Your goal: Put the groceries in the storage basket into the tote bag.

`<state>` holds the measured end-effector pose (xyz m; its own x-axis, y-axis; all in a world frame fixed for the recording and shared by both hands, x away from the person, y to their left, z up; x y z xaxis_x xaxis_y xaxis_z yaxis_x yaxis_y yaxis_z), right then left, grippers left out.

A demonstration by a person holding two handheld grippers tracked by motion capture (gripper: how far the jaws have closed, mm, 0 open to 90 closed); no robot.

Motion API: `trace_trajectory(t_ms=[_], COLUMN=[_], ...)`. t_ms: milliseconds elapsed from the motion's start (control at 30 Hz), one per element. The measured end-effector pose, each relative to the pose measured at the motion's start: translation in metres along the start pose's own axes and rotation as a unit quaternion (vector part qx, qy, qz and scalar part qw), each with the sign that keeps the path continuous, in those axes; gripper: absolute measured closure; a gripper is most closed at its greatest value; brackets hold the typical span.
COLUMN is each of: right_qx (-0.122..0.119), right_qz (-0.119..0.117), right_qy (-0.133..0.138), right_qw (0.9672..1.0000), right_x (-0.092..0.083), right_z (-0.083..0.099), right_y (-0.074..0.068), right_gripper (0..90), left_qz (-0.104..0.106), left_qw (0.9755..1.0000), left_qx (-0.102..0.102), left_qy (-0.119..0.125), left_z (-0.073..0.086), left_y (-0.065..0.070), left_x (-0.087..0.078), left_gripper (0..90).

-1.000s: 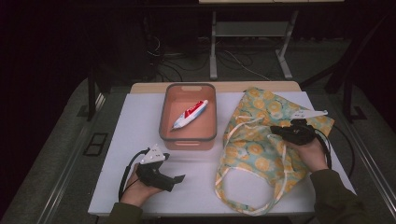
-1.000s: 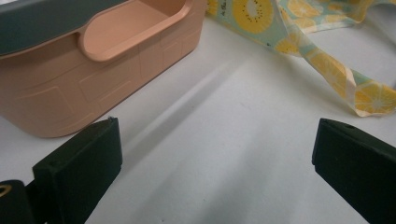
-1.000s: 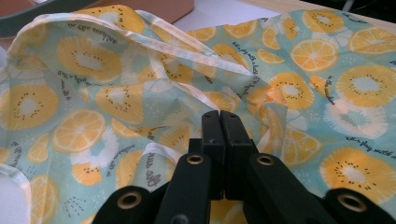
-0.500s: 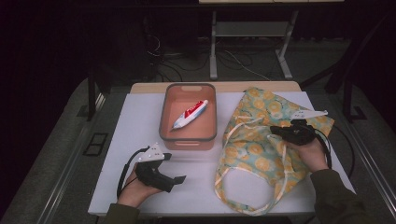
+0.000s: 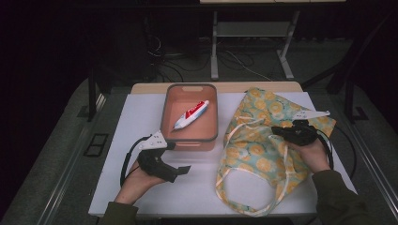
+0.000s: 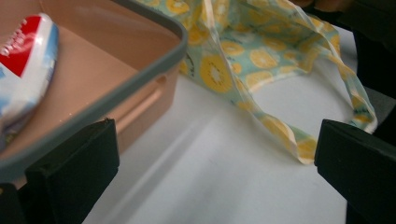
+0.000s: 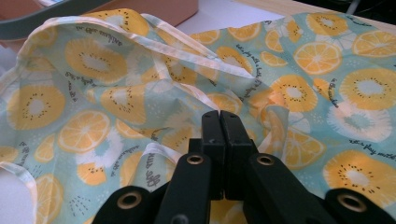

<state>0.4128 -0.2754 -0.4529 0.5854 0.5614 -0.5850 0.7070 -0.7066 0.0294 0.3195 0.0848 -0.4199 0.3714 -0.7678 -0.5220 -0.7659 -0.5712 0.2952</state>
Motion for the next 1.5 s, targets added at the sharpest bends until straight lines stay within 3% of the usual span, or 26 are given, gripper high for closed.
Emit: trace_trajectory(t_ms=[467, 767, 1133, 1500], right_qx=[-0.002, -0.002, -0.001, 0.000], right_qz=[0.000, -0.002, -0.005, -0.009], right_qy=[0.001, 0.002, 0.006, 0.009], right_qw=[1.0000, 1.0000, 1.0000, 0.9999], right_x=[0.000, -0.001, -0.002, -0.002], right_z=[0.000, -0.001, -0.001, -0.001], right_y=[-0.001, -0.002, -0.002, -0.003], right_gripper=[89.4, 89.4, 89.4, 89.4], left_qz=[-0.026, -0.053, -0.096, -0.147], left_qw=[0.9994, 0.9984, 0.9953, 0.9868], left_qx=[0.009, 0.003, -0.002, -0.017], left_qy=[0.022, 0.021, -0.014, -0.066], left_z=[-0.060, -0.095, -0.110, -0.103], left_y=[-0.024, -0.051, -0.084, -0.125], left_x=[0.018, 0.038, 0.082, 0.115], left_gripper=[0.6, 9.8, 18.0, 20.8])
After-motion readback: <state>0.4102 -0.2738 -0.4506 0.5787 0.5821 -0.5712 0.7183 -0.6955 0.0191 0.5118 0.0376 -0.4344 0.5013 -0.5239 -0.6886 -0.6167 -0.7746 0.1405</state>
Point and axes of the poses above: each handheld gripper's, and its own axes: x roughly forward along the jaws, z roughly out of its underside, y roughly to its right, the point moved 8 cm from there along x, roughly forward along the jaws, and after that the axes turned 10 degrees about -x, right-handed, at the moved point
